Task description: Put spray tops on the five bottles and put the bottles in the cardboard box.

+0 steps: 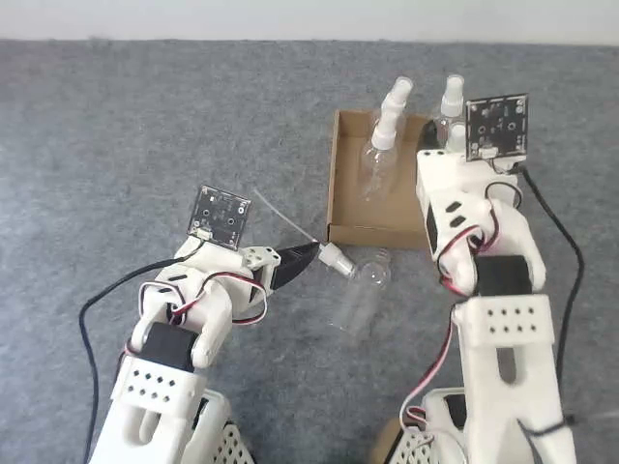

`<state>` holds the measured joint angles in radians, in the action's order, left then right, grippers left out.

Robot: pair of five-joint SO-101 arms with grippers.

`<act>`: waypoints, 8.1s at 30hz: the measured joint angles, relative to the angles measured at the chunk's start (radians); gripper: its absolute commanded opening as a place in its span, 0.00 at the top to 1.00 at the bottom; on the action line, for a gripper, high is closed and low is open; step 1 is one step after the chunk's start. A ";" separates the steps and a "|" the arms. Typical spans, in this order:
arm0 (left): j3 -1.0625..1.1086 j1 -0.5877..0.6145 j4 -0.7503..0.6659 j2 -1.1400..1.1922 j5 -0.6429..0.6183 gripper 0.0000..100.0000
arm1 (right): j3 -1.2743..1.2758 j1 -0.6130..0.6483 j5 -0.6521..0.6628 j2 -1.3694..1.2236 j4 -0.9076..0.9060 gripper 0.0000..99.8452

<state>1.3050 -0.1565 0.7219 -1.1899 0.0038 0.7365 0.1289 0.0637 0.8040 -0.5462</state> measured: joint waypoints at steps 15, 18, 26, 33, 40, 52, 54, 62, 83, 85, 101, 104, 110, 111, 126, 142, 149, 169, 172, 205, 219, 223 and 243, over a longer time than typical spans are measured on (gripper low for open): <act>0.044 0.060 -0.002 0.000 0.000 0.61 | 0.473 0.006 0.000 0.425 -0.031 0.69; 0.054 0.140 -0.002 0.000 0.000 0.61 | 0.588 0.006 0.000 0.563 -0.031 0.69; 0.109 0.175 -0.002 0.000 0.000 0.61 | 0.781 0.008 0.044 0.896 -0.149 0.69; 0.184 0.176 -0.058 0.000 0.000 0.61 | 0.895 0.009 0.048 0.999 -0.192 0.69; 0.215 0.183 -0.137 0.000 0.000 0.75 | 0.924 0.008 0.048 0.997 -0.184 0.69; 0.245 0.299 -0.278 0.000 0.000 0.76 | 0.924 0.009 0.054 0.997 -0.210 0.69; 0.245 0.304 -0.284 0.000 0.000 0.76 | 0.924 0.009 0.054 0.997 -0.230 0.69; 0.245 0.310 -0.284 0.000 0.000 0.76 | 0.924 0.008 0.054 0.997 -0.239 0.69; 0.269 0.305 -0.285 0.000 0.000 0.76 | 0.924 0.009 0.054 0.997 -0.347 0.69; 0.269 0.305 -0.285 0.000 0.000 0.76 | 0.924 0.009 0.054 0.997 -0.347 0.69; 0.269 0.305 -0.285 0.000 0.000 0.76 | 0.924 0.009 0.054 0.997 -0.347 0.69; 0.269 0.305 -0.285 0.000 0.000 0.76 | 0.924 0.009 0.054 0.997 -0.347 0.69; 0.269 0.305 -0.285 0.000 0.000 0.76 | 0.924 0.009 0.054 0.997 -0.347 0.69; 0.269 0.305 -0.285 0.000 0.000 0.76 | 0.924 0.009 0.054 0.997 -0.347 0.69; 0.269 0.305 -0.285 0.000 0.000 0.76 | 0.582 0.034 0.169 0.999 -0.686 0.69; 0.269 0.305 -0.285 0.000 0.000 0.76 | 0.175 0.359 0.026 0.012 -0.624 0.69; 0.269 0.307 -0.285 0.000 0.000 0.76 | 0.034 0.480 -0.353 -0.322 -0.618 0.69; 0.269 0.305 -0.285 0.000 0.000 0.76 | 0.040 0.457 -0.623 -0.575 -0.543 0.77; 0.269 0.305 -0.285 0.000 0.000 0.76 | 0.048 0.457 -0.572 -0.575 -0.543 0.86; 0.269 0.305 -0.285 0.000 0.000 0.76 | -0.109 0.044 0.345 -0.021 -1.028 0.97; 0.212 0.290 -0.184 0.000 0.060 0.76 | 0.009 -0.717 0.703 -0.221 -0.681 0.97; 0.121 0.157 -0.034 0.000 0.100 0.76 | 0.012 -0.770 0.709 -0.428 -0.514 0.96; -0.249 -0.140 0.227 0.370 0.138 0.76 | 0.014 -0.786 0.710 -0.713 -0.356 0.67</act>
<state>1.0564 -0.2961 0.9490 -0.8201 0.1419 0.7503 -0.6567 0.7741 0.0905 -0.9022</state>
